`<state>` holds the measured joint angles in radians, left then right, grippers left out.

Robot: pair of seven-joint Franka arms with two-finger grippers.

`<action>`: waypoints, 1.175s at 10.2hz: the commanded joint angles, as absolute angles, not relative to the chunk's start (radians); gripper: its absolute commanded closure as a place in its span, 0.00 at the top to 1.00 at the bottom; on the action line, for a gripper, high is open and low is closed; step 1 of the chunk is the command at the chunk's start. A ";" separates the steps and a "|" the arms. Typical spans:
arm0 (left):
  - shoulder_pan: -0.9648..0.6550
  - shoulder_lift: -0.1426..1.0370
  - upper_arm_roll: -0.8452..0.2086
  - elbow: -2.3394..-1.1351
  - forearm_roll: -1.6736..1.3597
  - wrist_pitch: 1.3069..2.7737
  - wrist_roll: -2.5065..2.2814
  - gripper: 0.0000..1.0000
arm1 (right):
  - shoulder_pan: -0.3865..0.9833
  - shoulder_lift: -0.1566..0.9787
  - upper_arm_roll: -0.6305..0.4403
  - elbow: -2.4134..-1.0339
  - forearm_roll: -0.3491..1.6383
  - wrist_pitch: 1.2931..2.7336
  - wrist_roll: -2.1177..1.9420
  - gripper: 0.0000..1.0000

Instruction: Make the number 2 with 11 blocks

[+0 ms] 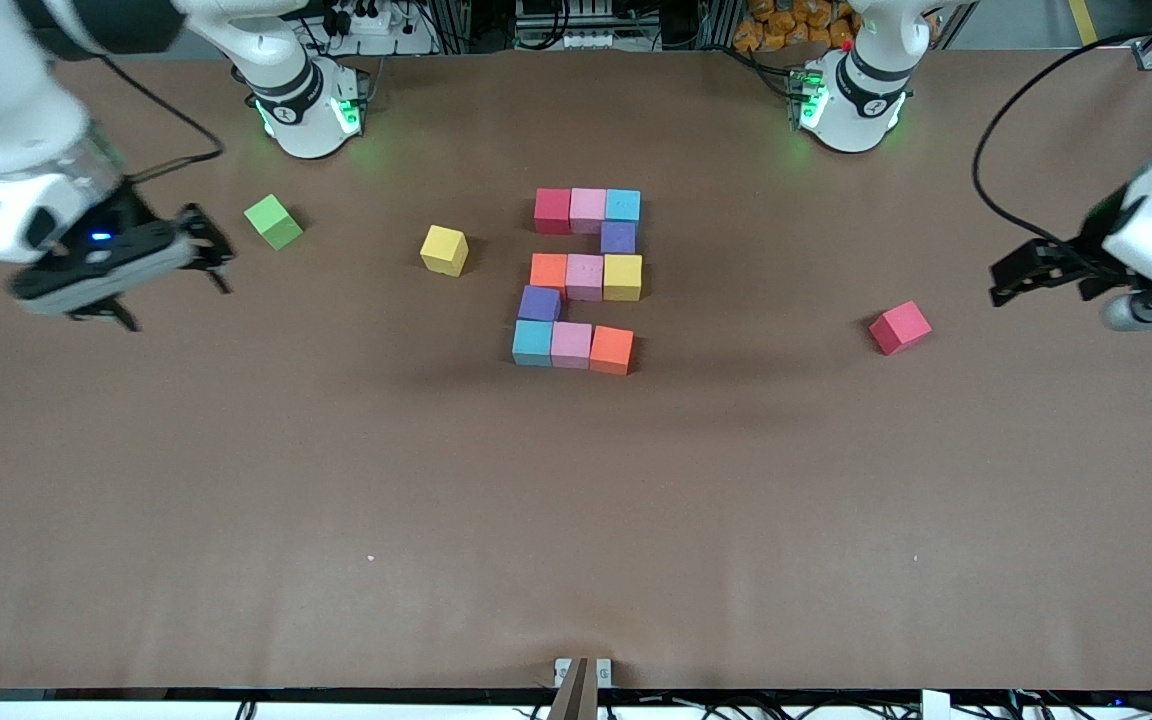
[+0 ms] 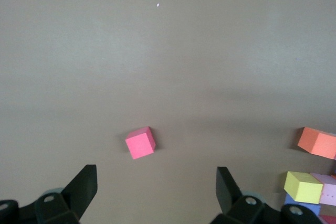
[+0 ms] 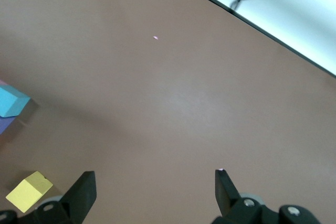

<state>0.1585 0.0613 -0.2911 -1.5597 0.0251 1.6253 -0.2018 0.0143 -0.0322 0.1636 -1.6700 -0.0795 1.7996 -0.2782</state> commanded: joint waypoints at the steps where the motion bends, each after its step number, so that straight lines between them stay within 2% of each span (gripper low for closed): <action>1: 0.173 0.044 -0.291 -1.572 0.021 1.621 -0.200 1.00 | -0.067 -0.057 0.189 -1.638 -0.071 1.732 -0.224 1.00; 3: 0.120 0.048 -0.214 -1.571 0.012 1.624 -0.135 1.00 | -0.086 -0.052 0.157 -1.564 -0.068 1.604 -0.187 1.00; 5: -0.056 0.041 -0.009 -1.571 0.012 1.623 -0.129 1.00 | -0.092 -0.048 0.114 -1.526 -0.045 1.585 -0.189 1.00; 6: -0.081 0.041 0.026 -1.571 0.009 1.623 -0.106 1.00 | -0.097 -0.043 0.101 -1.525 -0.040 1.582 -0.189 1.00; 12: -0.072 0.043 0.026 -1.571 0.018 1.620 -0.063 1.00 | -0.120 -0.035 0.044 -1.529 0.028 1.583 -0.187 1.00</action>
<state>-0.0623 0.0591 0.0132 -1.5602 0.0251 1.6255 -0.0888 -0.1080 -0.0398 0.0391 -1.5412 -0.0020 1.5923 -0.2035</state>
